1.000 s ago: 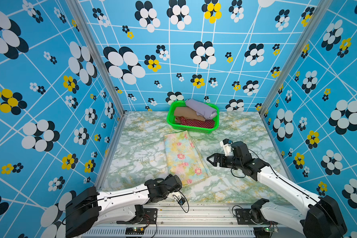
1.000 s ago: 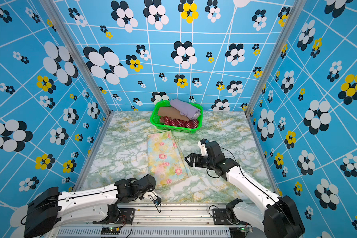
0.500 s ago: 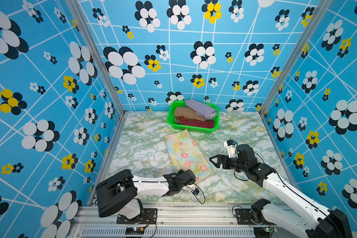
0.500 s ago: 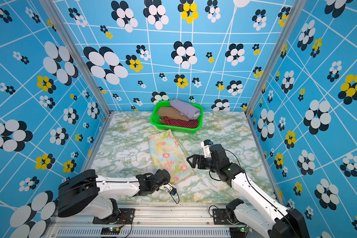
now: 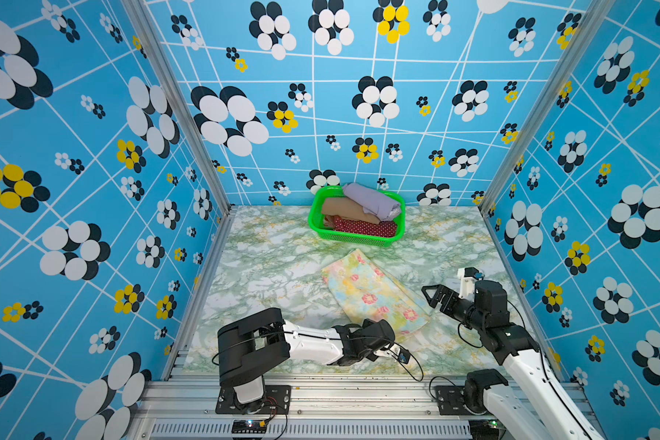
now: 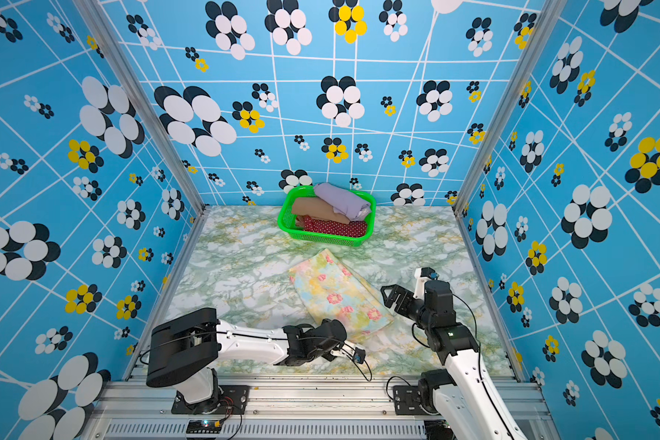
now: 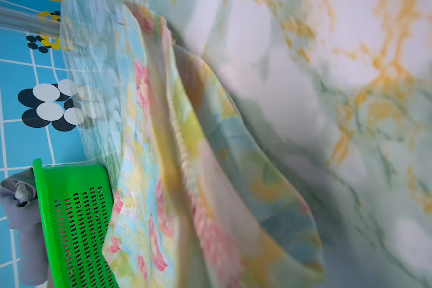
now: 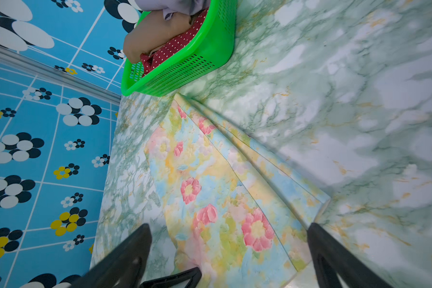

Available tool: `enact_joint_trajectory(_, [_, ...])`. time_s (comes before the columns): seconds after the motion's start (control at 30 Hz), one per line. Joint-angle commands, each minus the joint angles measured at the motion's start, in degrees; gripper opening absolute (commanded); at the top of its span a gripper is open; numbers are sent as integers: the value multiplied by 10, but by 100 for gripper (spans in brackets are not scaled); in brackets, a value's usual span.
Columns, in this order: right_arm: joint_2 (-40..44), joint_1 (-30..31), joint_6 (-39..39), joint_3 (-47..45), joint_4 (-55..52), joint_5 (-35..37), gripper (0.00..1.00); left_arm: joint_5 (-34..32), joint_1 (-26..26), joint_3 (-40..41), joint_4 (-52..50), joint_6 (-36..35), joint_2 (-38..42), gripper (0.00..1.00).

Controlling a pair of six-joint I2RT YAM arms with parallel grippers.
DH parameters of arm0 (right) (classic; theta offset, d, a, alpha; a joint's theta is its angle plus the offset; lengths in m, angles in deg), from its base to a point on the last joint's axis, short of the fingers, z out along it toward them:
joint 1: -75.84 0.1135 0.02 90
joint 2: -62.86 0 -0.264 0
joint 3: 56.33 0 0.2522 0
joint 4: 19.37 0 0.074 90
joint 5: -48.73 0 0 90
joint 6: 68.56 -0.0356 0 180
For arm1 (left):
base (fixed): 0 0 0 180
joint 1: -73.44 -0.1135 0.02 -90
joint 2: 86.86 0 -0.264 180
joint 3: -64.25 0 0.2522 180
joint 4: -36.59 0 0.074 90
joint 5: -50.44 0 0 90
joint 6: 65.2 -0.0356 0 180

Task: Roll up the skirts
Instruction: Roll the skirt at the center of the board.

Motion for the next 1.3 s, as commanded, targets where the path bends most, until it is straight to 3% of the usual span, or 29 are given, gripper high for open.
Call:
enact_joint_trajectory(0.0, [-11, -5, -19, -7, -3, 4, 99, 48, -16, 13, 42, 169, 9, 2])
enact_joint_trajectory(0.17, [-45, -5, -21, -6, 14, 4, 99, 106, -66, 109, 183, 355, 48, 2])
enact_joint_trajectory(0.3, [-77, -5, -25, -2, 29, -1, 99, 128, -98, 175, 314, 463, 57, 0])
enact_joint_trajectory(0.43, [-112, -5, -7, 17, 15, -21, 99, 200, -147, 198, 411, 563, 47, 0])
enact_joint_trajectory(0.7, [-120, -3, -7, -1, 10, -64, 95, 379, -264, 198, 704, 830, -109, 0])
enact_joint_trajectory(0.93, [-142, 68, -69, -31, 83, -66, 93, 447, -268, 162, 706, 890, -180, 0])
enact_joint_trajectory(1.13, [-219, 154, -123, -40, 152, -32, 92, 485, -268, 181, 707, 947, -169, 0])
enact_joint_trajectory(1.27, [-259, 166, -176, -85, 264, -13, 93, 496, -257, 189, 707, 957, -167, 1])
